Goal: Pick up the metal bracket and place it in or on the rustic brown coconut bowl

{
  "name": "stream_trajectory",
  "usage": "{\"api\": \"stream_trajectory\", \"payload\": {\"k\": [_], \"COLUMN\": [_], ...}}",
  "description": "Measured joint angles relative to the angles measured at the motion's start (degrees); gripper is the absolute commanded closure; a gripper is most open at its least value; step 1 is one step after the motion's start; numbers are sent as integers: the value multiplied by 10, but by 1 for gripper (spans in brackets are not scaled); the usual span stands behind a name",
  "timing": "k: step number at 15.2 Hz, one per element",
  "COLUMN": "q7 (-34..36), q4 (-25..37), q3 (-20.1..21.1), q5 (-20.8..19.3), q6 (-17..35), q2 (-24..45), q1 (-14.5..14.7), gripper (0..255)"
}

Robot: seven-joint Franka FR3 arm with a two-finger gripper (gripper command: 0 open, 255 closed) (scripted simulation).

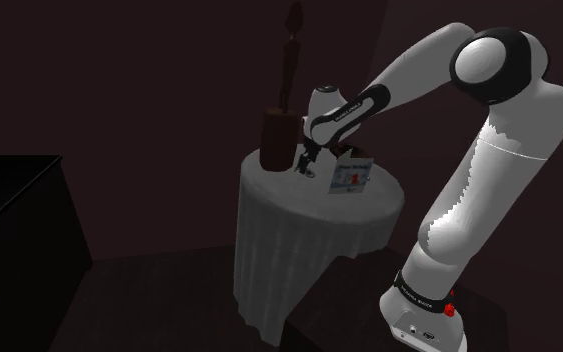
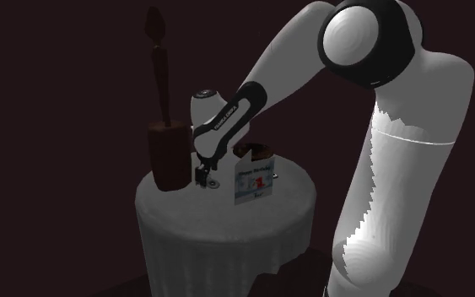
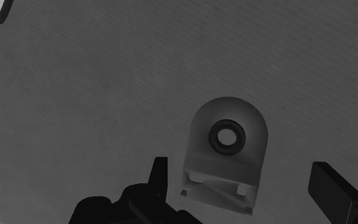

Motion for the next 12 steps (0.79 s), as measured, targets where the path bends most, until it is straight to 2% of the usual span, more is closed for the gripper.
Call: {"api": "stream_trajectory", "payload": {"k": [8,9,12], "q7": [1,1,1], "q4": [1,1,1], "q3": [-2,-2,-2], "q5": [-2,-2,-2], "q6": [18,18,18], "q2": [19,19,19], "q1": [-2,-2,-2], "gripper": [0,255,255]}}
